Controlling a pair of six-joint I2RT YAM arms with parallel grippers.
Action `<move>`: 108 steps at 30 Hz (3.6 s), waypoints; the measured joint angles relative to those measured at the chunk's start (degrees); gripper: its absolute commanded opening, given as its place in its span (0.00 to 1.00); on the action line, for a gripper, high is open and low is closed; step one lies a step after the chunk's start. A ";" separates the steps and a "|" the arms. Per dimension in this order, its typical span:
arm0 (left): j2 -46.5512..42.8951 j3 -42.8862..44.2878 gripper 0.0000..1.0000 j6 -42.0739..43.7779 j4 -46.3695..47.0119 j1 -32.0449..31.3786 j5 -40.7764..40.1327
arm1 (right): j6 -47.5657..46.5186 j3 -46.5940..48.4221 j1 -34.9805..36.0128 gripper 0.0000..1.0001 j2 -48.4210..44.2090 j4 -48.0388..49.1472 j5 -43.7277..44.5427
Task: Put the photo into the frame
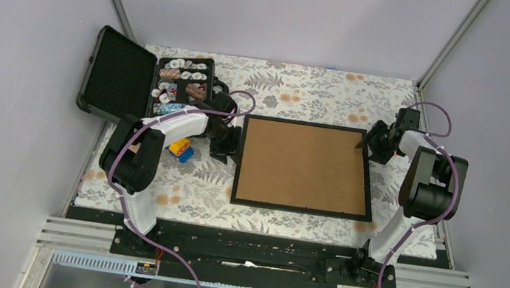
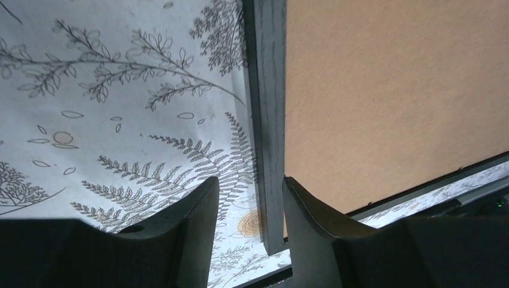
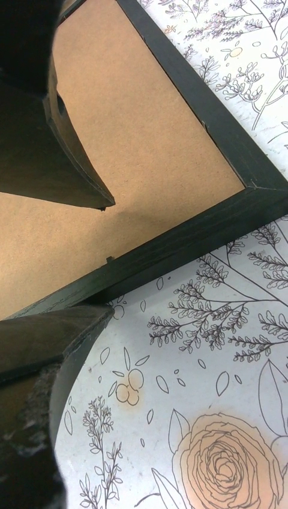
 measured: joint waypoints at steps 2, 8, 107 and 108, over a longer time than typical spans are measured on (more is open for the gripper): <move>0.00 -0.81 0.46 -0.04 -0.09 -0.22 -0.02 | -0.09 0.00 0.00 0.66 0.00 0.13 -0.17; 0.09 -2.21 0.45 -0.35 -0.04 -1.07 -0.09 | -0.26 -0.02 0.00 0.66 0.00 0.15 -0.20; 23.82 33.03 0.35 -1.95 -9.84 2.10 -9.27 | -2.89 -0.94 3.41 0.62 -0.52 2.84 4.20; 23.82 33.03 0.36 -1.90 -9.84 2.14 -9.38 | -2.89 -0.94 3.43 0.63 -0.52 2.84 4.17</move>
